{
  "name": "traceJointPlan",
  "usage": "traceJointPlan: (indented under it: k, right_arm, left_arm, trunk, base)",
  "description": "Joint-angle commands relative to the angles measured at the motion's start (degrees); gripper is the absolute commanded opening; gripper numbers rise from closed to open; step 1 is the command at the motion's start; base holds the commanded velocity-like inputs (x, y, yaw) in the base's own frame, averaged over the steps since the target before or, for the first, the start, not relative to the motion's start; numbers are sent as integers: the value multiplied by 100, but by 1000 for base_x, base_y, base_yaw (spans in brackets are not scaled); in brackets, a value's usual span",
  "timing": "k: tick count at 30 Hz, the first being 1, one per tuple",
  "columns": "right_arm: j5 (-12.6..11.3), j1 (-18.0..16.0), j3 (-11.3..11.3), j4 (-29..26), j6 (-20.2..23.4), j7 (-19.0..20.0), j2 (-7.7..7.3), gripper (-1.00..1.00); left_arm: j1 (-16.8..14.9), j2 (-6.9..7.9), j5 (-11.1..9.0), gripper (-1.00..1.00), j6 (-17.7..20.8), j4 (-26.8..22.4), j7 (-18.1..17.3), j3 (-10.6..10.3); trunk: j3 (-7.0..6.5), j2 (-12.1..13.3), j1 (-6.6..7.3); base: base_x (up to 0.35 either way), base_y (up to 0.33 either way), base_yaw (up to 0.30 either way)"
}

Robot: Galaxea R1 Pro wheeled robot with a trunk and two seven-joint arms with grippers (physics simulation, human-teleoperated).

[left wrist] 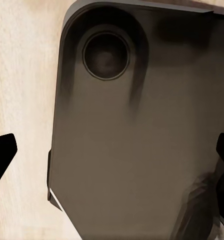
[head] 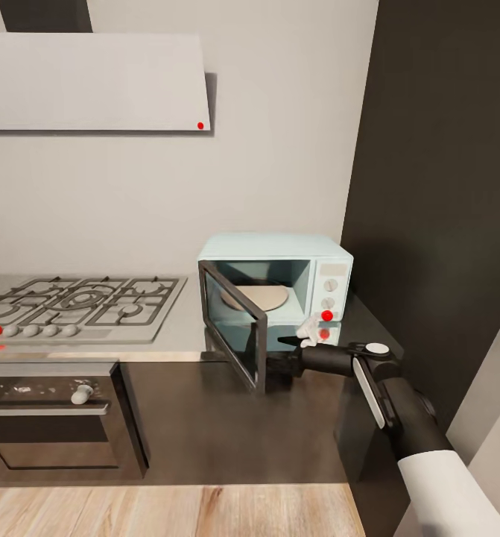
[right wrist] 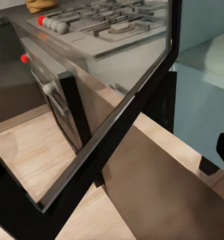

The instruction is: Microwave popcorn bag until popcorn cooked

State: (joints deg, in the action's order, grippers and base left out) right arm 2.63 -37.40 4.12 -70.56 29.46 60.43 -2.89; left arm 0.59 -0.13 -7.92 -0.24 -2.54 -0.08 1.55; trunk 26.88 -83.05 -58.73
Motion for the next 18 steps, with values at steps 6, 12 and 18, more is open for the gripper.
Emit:
traceJointPlan:
  k: [6, 12, 18]
  right_arm:
    - [78, -4, 1, -10, 33, -12, 7, 100]
    - [42, -4, 1, -10, 33, -9, -5, 100]
    - [44, -4, 1, 0, 40, -5, -8, 100]
  left_arm:
    - [3, 0, -43, 100, -2, -11, -1, 12]
    - [3, -2, -41, 100, -2, -11, -1, 12]
    - [3, -4, -38, 100, -2, -14, -1, 12]
  trunk:
    - [5, -3, 0]
    - [5, -3, 0]
    - [5, -3, 0]
  base:
    - [0, 0, 0]
    - [-16, 30, 0]
    - [-103, 204, 0]
